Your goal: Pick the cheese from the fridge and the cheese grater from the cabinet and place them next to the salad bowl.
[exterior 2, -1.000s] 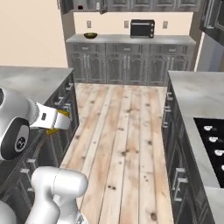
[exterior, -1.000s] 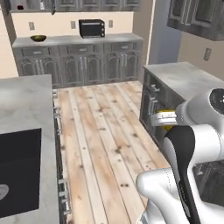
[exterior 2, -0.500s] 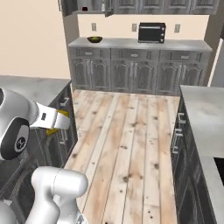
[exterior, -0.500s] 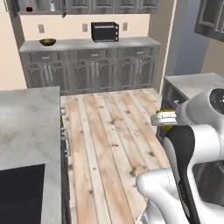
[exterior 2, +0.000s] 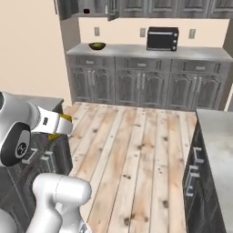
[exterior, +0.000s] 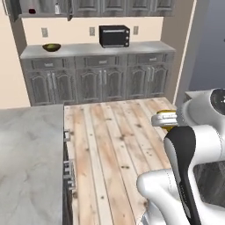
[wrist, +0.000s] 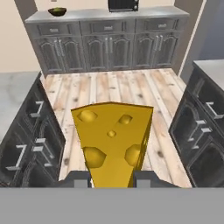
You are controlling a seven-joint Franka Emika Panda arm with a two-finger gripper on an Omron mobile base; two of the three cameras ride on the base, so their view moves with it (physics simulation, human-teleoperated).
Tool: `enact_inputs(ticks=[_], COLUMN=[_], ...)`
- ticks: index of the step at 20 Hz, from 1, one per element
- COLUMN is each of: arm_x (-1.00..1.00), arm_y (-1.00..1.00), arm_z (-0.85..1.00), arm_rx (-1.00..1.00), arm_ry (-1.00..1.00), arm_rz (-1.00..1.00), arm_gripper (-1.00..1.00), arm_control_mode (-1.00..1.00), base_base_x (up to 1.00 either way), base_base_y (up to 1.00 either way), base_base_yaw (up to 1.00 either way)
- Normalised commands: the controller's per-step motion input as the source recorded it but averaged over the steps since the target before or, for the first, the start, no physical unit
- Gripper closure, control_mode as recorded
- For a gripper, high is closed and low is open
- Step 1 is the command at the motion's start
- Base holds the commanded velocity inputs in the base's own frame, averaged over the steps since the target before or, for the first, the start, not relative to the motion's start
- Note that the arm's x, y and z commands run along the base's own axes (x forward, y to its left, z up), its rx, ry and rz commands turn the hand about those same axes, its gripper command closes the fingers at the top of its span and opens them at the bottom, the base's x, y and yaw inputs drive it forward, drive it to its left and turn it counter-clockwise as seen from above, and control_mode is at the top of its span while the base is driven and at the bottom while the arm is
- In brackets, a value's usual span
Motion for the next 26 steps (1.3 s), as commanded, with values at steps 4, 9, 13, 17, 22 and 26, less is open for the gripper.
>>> enact_inputs(ticks=[4,9,13,17,22,26], arm_x=[0.00,0.00,0.00,0.00,0.00,0.00], arm_y=[0.00,0.00,0.00,0.00,0.00,0.00], arm_z=[0.00,0.00,0.00,0.00,0.00,0.00], arm_rx=[0.00,0.00,0.00,0.00,0.00,0.00], arm_ry=[0.00,0.00,0.00,0.00,0.00,0.00], arm_rz=[0.00,0.00,0.00,0.00,0.00,0.00], arm_gripper=[1.00,1.00,1.00,1.00,1.00,1.00], arm_control_mode=[1.00,1.00,1.00,1.00,1.00,1.00], base_base_x=[1.00,1.00,1.00,1.00,1.00,1.00], base_base_y=[-0.13,-0.11,-0.12,-0.10,-0.11,-0.06], base_base_yaw=[0.00,0.00,0.00,0.00,0.00,0.00])
